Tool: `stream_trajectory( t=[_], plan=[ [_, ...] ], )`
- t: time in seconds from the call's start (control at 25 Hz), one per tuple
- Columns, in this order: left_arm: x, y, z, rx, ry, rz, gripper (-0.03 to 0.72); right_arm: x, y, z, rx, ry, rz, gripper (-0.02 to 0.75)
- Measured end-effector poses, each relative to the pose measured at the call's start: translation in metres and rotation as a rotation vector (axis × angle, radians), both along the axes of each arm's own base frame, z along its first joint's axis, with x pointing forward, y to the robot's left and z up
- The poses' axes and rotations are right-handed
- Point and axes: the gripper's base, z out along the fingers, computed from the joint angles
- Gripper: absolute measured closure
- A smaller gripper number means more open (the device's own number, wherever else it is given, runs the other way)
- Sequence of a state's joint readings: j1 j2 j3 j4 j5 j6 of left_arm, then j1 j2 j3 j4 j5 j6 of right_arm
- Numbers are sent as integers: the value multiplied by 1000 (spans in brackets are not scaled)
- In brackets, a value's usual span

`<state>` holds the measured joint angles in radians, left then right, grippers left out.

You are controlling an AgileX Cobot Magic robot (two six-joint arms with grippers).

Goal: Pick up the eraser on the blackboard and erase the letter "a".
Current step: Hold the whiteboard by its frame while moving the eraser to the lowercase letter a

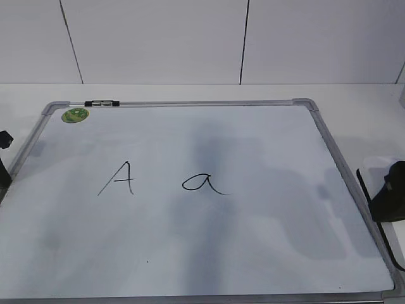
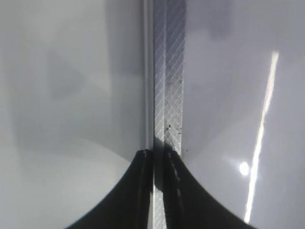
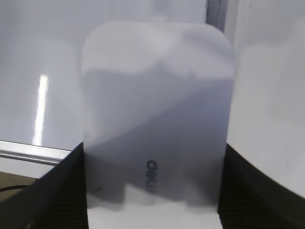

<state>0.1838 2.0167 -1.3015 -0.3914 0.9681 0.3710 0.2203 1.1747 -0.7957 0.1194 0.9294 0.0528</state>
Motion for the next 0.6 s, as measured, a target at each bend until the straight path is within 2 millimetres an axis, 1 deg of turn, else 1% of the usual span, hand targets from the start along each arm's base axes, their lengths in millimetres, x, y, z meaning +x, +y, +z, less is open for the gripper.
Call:
stream_trajectory(
  t=[0.08, 0.28, 0.36, 0.44, 0.52, 0.6],
  plan=[
    [0, 0, 0, 0, 0, 0, 666, 0, 0, 0, -2, -1, 6, 199],
    [0, 0, 0, -1, 0, 1, 671, 0, 0, 0, -6, -5, 29, 199],
    [0, 0, 0, -1, 0, 1, 671, 1, 1, 5, -6, -10, 38, 199],
    [0, 0, 0, -1, 0, 1, 671, 6, 2, 12, -8, -17, 52, 199],
    [0, 0, 0, -1, 0, 1, 671, 16, 6, 20, -6, -22, 59, 199],
    [0, 0, 0, -1, 0, 1, 671, 28, 15, 23, -11, -11, 96, 199]
  ],
)
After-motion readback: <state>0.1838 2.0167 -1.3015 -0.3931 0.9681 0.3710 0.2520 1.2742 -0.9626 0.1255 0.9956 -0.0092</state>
